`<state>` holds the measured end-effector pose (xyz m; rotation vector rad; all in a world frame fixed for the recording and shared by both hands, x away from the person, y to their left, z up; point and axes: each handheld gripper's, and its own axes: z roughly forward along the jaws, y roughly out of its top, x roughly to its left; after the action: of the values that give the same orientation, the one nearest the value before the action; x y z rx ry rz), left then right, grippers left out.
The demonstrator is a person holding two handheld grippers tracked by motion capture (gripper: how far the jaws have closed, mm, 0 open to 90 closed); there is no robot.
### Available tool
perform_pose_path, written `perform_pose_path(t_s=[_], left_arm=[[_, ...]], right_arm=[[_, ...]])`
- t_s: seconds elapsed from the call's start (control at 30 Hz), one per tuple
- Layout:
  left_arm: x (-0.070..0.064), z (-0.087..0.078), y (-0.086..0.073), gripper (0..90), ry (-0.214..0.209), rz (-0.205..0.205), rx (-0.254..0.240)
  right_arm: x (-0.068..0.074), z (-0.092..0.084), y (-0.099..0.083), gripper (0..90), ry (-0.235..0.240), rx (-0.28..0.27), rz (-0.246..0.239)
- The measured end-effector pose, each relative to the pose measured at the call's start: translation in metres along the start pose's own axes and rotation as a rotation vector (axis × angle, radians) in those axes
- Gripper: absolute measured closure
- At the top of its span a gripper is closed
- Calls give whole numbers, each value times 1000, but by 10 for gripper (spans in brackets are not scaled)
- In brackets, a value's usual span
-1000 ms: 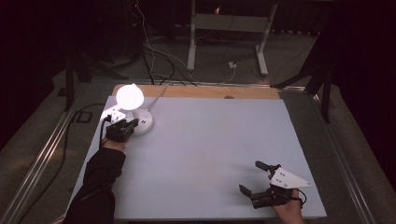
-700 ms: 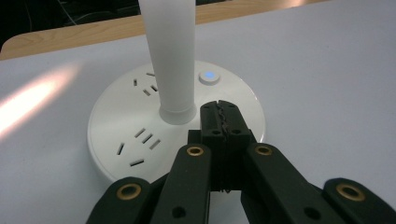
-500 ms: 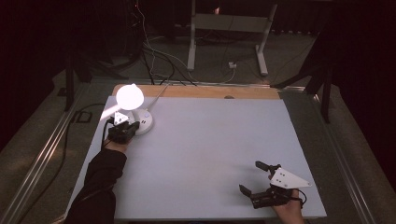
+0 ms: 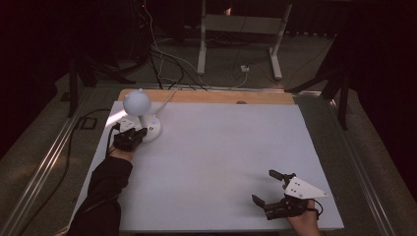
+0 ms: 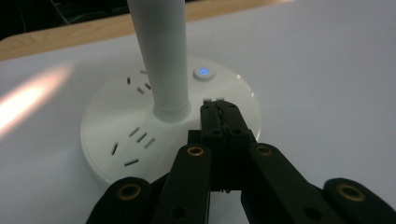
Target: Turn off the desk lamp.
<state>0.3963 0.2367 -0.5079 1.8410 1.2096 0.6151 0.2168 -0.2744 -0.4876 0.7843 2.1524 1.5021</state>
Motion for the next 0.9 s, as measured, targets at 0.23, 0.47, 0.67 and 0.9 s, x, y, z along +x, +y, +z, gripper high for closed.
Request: perform_pose_path(t_s=[0.23, 0.47, 0.67, 0.9], left_arm=[[-5, -10, 9, 900, -16, -26, -3], [-10, -17, 10, 797, -6, -57, 13], [-15, -20, 11, 597, 2, -65, 52], [-22, -28, 15, 295, -23, -79, 66]], right_arm=[[0, 0, 0, 0, 0, 0, 0], [0, 0, 0, 0, 0, 0, 1], [0, 0, 0, 0, 0, 2, -1], [0, 0, 0, 0, 0, 0, 1]])
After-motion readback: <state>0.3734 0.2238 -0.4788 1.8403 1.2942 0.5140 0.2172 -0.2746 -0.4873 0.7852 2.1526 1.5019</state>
